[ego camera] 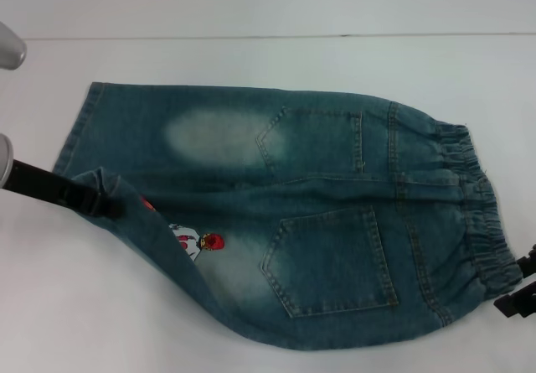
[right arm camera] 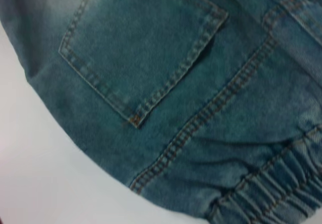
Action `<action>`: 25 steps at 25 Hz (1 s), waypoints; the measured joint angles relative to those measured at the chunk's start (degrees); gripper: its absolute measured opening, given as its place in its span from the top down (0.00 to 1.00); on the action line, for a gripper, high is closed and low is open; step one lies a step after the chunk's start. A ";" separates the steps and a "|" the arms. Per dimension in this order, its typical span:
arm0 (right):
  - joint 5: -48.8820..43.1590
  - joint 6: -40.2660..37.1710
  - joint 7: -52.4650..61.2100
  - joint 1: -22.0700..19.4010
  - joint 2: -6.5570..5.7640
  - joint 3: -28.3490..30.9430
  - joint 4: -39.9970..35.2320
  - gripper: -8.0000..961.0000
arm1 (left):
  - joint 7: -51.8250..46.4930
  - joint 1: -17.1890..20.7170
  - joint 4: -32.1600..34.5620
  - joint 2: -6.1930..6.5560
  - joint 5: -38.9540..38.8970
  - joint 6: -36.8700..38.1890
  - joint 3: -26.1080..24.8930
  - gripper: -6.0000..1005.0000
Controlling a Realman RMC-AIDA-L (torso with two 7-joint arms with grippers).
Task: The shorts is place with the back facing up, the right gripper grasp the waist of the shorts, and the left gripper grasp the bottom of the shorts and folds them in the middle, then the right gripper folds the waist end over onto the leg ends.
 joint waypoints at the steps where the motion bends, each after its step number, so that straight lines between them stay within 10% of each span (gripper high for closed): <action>1: 0.29 0.65 -0.52 -0.04 0.00 -0.07 0.56 0.18 | -0.06 -0.02 -0.01 -0.01 0.00 -0.05 0.20 0.90; 16: 6.45 -0.38 -4.56 -4.01 -0.03 -1.99 0.62 0.19 | -0.65 -1.14 -0.11 -0.04 0.26 -0.21 1.51 0.90; 25: 7.74 -0.22 -10.03 -6.79 -0.30 5.92 1.14 0.43 | -0.60 -1.79 -0.59 -0.12 0.04 -0.33 1.57 0.90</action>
